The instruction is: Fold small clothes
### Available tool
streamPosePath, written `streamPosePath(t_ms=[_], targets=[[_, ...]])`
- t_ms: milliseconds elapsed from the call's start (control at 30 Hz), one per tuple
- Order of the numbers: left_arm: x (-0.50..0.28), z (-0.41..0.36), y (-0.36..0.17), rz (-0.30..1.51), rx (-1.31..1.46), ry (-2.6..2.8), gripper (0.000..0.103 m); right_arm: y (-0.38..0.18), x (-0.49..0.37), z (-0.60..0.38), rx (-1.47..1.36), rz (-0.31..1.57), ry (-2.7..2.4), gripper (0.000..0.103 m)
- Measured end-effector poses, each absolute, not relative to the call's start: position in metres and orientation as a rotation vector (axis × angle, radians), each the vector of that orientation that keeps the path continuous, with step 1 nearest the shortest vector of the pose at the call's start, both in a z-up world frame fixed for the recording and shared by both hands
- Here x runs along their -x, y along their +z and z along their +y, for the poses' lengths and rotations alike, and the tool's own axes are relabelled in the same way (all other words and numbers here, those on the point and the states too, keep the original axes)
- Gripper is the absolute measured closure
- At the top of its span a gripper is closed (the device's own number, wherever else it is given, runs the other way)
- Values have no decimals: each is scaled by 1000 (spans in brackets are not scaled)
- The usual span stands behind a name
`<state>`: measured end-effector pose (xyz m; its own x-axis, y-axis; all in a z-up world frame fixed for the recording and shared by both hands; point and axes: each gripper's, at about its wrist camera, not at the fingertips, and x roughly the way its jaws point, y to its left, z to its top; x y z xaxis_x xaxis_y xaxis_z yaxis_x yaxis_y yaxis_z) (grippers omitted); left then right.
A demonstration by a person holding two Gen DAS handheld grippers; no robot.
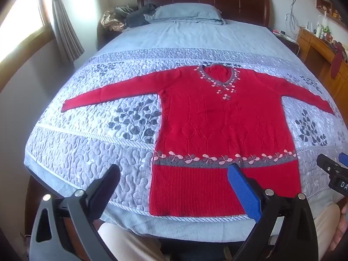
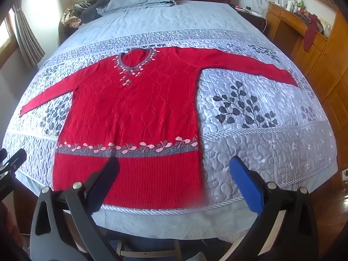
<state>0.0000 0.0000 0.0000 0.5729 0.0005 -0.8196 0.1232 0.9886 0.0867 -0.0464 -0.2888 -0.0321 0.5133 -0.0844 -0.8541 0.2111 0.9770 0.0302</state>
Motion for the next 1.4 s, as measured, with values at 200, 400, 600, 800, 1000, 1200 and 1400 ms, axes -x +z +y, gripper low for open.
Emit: streamPosePath(t_ms=[200, 400, 600, 800, 1000, 1200, 1400], targets=[[1, 0, 0, 951, -140, -68, 4, -33, 44, -289, -137, 1038, -172, 3], [-5, 2, 2, 958, -135, -72, 4, -33, 41, -296, -138, 1038, -174, 2], [-8, 1, 1, 970, -140, -74, 4, -34, 41, -294, -140, 1039, -180, 2], [-8, 0, 1, 971, -142, -80, 4, -35, 41, -296, -146, 1040, -182, 2], [-8, 0, 0, 971, -143, -77, 4, -37, 41, -296, -148, 1043, -184, 3], [-10, -2, -1, 975, -145, -80, 4, -37, 40, -297, -148, 1043, -186, 2], [-11, 0, -3, 979, -143, -81, 4, -38, 40, -298, -148, 1044, -188, 2]])
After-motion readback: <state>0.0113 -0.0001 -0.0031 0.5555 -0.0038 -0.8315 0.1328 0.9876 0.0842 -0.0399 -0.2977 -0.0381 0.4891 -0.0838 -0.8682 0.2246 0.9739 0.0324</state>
